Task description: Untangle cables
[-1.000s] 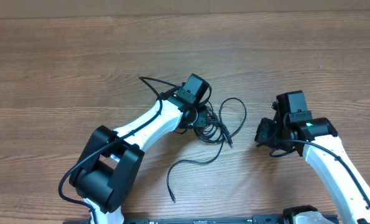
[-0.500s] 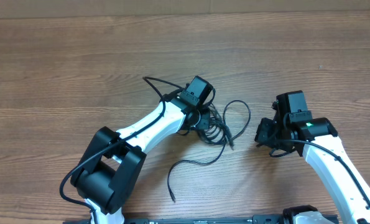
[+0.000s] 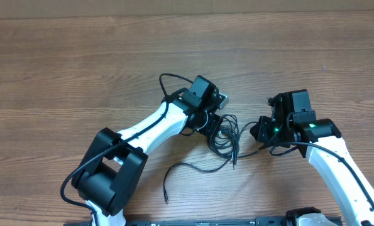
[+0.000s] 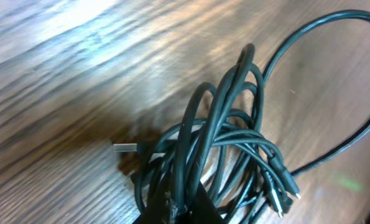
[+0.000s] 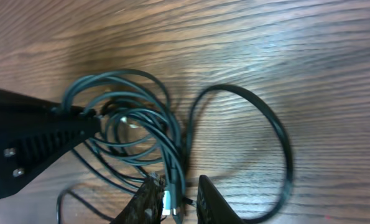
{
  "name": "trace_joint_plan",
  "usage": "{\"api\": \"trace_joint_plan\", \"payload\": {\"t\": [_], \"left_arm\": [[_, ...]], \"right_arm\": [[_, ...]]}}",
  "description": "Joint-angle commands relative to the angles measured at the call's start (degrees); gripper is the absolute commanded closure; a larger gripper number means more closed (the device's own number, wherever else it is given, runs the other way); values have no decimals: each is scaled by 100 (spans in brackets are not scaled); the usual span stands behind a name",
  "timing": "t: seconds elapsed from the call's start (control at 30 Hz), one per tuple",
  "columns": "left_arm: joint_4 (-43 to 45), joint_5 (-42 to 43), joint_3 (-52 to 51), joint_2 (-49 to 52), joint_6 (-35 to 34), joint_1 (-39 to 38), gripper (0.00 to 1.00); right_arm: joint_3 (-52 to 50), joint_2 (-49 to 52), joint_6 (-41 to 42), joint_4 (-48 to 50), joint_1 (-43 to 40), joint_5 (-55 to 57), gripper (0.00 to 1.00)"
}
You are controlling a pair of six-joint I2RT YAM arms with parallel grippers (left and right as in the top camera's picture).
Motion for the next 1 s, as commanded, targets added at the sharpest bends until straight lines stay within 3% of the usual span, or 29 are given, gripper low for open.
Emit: {"api": "trace_joint_plan", "payload": {"t": [0.0, 0.17, 0.63, 0.97], "left_arm": [[20, 522, -68, 35, 549, -42, 96], [20, 1165, -68, 35, 890, -42, 96], [42, 1154, -68, 35, 887, -42, 96], [39, 1154, -68, 35, 887, -42, 95]], "right_arm": [[-9, 28, -306, 31, -9, -267, 82], [-9, 260, -306, 31, -9, -356, 83], [-9, 1290, -439, 63, 417, -557, 84], [-9, 1305, -426, 214, 800, 177, 84]]}}
